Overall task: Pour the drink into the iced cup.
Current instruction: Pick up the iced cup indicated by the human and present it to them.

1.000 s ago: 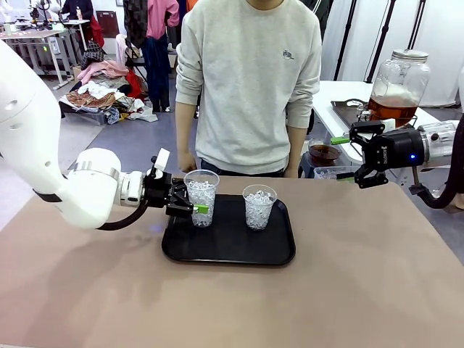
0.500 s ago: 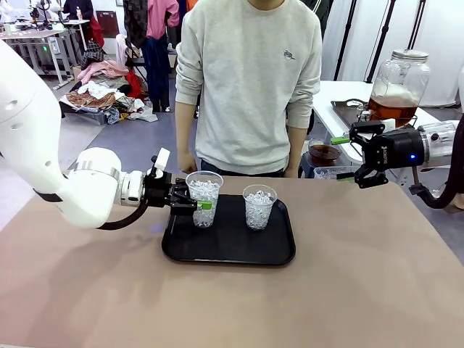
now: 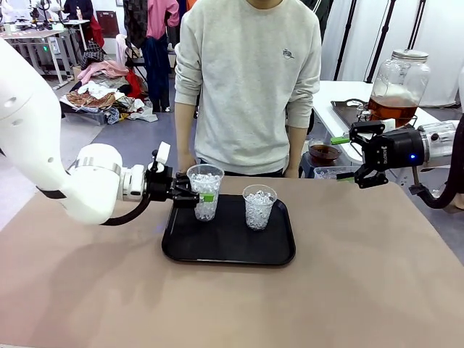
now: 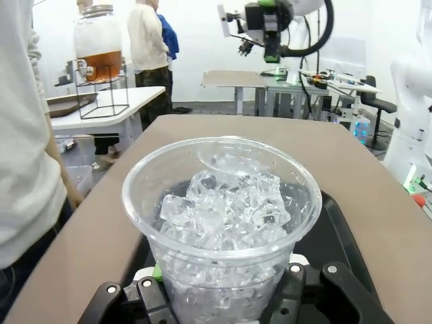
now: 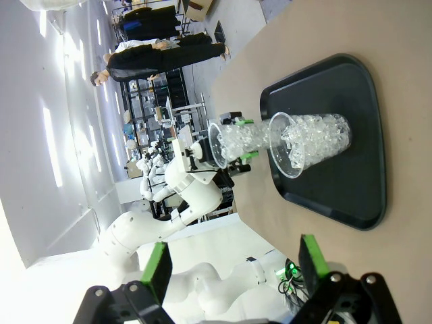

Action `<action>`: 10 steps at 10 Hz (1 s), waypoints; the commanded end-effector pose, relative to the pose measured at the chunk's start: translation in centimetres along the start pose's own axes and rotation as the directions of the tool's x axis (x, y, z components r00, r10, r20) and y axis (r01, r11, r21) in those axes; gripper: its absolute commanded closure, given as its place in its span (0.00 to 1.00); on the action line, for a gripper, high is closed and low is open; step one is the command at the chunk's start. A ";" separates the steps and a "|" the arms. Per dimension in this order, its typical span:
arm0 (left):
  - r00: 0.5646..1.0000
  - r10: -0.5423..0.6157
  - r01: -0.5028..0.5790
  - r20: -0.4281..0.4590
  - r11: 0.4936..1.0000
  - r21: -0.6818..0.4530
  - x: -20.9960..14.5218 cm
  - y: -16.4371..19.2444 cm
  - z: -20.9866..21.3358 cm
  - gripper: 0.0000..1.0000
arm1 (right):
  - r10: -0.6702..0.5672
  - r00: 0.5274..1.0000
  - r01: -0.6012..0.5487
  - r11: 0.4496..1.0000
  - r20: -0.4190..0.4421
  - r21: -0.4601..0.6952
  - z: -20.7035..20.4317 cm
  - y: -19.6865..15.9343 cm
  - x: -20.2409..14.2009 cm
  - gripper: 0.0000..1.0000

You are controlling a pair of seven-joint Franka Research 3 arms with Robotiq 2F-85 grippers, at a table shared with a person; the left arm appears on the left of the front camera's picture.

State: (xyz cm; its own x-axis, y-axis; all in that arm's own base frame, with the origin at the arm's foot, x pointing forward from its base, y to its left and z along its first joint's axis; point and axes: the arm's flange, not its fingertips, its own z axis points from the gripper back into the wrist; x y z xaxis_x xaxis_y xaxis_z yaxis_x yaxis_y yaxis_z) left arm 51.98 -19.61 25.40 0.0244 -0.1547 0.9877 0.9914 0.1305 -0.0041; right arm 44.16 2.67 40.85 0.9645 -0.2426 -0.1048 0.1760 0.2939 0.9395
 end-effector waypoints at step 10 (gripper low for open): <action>1.000 0.011 -0.011 0.006 0.999 0.050 11.2 6.4 -3.5 0.39 | 0.002 1.000 -0.002 1.000 0.002 0.000 0.0 0.1 0.0 0.00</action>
State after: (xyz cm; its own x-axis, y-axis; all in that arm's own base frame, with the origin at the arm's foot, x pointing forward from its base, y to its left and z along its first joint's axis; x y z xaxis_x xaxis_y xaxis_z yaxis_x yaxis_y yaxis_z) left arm 58.63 -23.71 35.42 0.0296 -0.1549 0.9875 0.9830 0.1835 -0.0007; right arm 44.16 2.67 40.85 0.9645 -0.2426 -0.1048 0.1760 0.2939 0.9395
